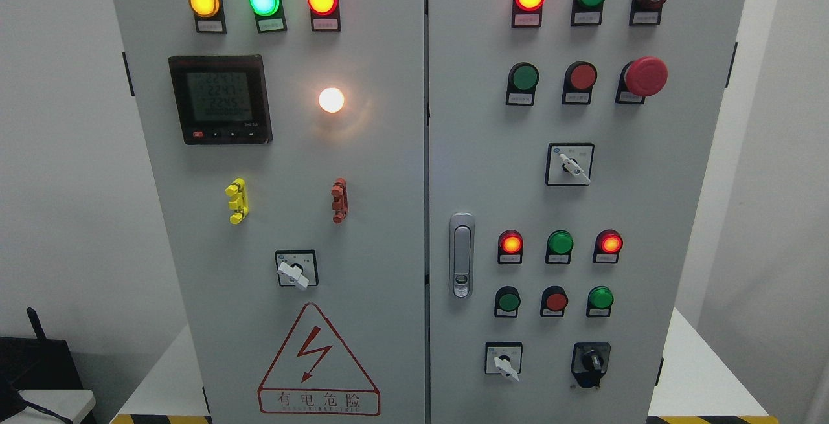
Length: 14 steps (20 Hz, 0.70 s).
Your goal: Turn on light switch 1
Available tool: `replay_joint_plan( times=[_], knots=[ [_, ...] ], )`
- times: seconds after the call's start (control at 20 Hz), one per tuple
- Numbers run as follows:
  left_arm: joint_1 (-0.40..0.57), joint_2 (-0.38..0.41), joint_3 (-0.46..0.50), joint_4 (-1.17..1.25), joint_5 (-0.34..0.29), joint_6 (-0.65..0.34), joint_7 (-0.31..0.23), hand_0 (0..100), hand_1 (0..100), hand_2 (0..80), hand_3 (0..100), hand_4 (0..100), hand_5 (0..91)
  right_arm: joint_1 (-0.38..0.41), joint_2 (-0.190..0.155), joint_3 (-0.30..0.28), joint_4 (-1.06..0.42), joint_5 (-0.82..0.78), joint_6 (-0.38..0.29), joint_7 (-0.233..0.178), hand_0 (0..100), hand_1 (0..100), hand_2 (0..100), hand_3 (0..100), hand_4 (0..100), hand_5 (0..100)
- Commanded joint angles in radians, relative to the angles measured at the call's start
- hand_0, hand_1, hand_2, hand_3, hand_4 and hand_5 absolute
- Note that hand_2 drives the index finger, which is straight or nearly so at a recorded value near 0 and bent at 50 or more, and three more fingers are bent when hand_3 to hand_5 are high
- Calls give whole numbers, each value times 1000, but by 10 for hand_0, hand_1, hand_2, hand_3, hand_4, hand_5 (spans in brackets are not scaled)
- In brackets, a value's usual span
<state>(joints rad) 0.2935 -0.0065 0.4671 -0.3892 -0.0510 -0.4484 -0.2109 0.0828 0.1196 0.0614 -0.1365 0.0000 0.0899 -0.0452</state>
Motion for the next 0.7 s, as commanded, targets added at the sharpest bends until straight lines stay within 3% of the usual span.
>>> replay_joint_plan(
  times=[0.0, 0.25, 0.5, 0.65],
  knots=[
    [-51, -24, -220, 383, -6, 106, -4, 667, 0, 0, 0, 10, 61, 0, 0, 0, 0, -18, 1, 1, 120, 389, 0, 0, 0, 0],
    [-115, -23, -340, 385, -17, 240, -11, 614, 0, 0, 0, 0, 35, 0, 0, 0, 0, -18, 1, 1, 120, 389, 0, 0, 0, 0],
    [-158, -32, -375, 386, -17, 249, 47, 592, 0, 0, 0, 0, 15, 0, 0, 0, 0, -17, 1, 1, 120, 389, 0, 0, 0, 0],
    [-160, -30, -375, 388, -17, 249, 47, 583, 0, 0, 0, 0, 10, 0, 0, 0, 0, -18, 1, 1, 120, 389, 0, 0, 0, 0]
  ],
)
